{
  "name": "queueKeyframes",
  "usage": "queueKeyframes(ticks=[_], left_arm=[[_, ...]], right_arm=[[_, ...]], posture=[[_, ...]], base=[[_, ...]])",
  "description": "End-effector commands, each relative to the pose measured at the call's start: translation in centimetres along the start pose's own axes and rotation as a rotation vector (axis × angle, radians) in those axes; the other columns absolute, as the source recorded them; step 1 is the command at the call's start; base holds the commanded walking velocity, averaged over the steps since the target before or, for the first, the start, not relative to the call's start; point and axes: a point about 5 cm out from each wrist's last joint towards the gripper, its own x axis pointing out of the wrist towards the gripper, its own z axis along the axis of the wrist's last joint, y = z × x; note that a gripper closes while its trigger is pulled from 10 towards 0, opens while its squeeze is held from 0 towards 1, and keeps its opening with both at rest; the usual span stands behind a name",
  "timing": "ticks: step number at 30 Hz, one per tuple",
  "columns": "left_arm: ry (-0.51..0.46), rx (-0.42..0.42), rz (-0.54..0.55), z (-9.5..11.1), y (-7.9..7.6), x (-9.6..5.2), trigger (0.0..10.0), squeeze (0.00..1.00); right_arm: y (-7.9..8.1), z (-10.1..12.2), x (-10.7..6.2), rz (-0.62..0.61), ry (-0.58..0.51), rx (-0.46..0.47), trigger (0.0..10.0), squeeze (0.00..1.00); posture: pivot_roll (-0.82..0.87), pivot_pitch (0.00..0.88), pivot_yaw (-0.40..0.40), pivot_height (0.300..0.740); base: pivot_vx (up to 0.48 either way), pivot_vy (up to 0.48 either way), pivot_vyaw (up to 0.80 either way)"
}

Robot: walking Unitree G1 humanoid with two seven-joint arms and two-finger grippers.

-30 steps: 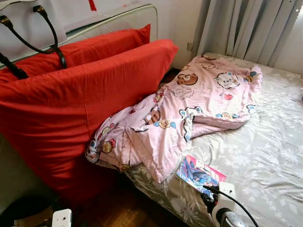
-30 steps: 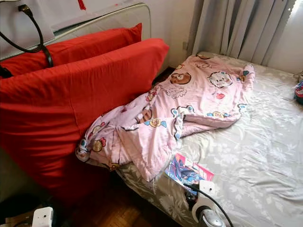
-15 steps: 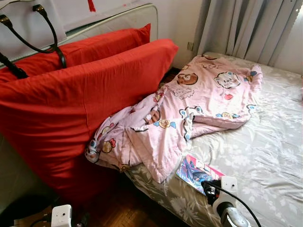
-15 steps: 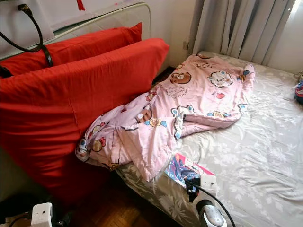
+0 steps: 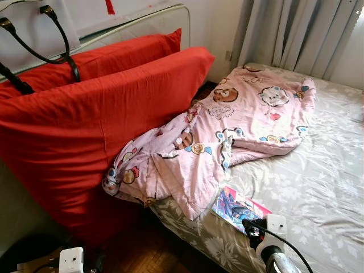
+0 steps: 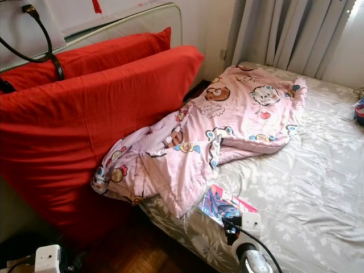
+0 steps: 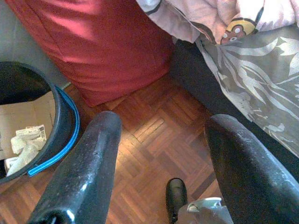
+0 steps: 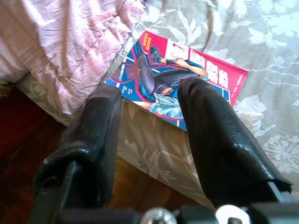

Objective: Clean up the room

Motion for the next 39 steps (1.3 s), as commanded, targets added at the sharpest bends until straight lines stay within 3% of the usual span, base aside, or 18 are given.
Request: queueKeyframes(ticks=[1,4,12,15,20,23,28,39], left_arm=[[0.014,-0.019,0.013,-0.6,0.0,-0.3,10.0,0.00],[-0.015,-0.062,0.011,-0.4,0.0,-0.3,10.0,0.00],[-0.020,-0.083,0.005,-0.4,-0.1,-0.3,10.0,0.00],[0.027,-0.046,-0.039,-0.8,-0.4,-0.3,10.0,0.00],[0.088,-0.048,-0.014,-1.6,-0.1,-0.6,10.0,0.00],[0.129,-0.028,-0.007,-2.1,0.1,-0.8,10.0,0.00],[0.228,0.104,0.011,-3.3,0.7,-1.5,10.0,0.00],[0.384,0.232,0.002,-6.2,1.1,-3.5,10.0,0.00]], right_arm=[[-0.2,-0.1,-0.1,-0.014,-0.012,0.014,10.0,0.00],[-0.2,0.1,-0.2,-0.018,-0.036,0.032,10.0,0.00],[-0.2,0.2,-0.1,-0.013,-0.039,0.039,10.0,0.00],[-0.2,-0.3,-0.2,0.004,0.018,0.006,10.0,0.00],[-0.4,-1.7,-0.4,-0.007,0.159,-0.056,10.0,0.00],[-0.4,-2.2,-0.6,-0.010,0.186,-0.068,10.0,0.00],[-0.8,-3.9,-1.5,-0.088,0.263,-0.042,10.0,0.00],[-2.1,-7.7,-4.3,-0.273,0.450,-0.054,10.0,0.00]], posture=[[-0.11,0.000,-0.006,0.740],[-0.12,0.000,-0.008,0.740],[-0.11,0.000,-0.010,0.740],[-0.10,0.000,-0.013,0.740],[-0.09,0.035,-0.019,0.740],[-0.08,0.056,-0.020,0.740],[-0.10,0.060,-0.005,0.740],[-0.15,0.054,0.022,0.740]], base=[[0.000,0.000,0.00],[0.000,0.000,0.00],[0.000,0.000,0.00],[0.000,0.000,0.00],[0.000,0.000,0.00],[0.000,0.000,0.00],[0.000,0.000,0.00],[0.000,0.000,0.00]])
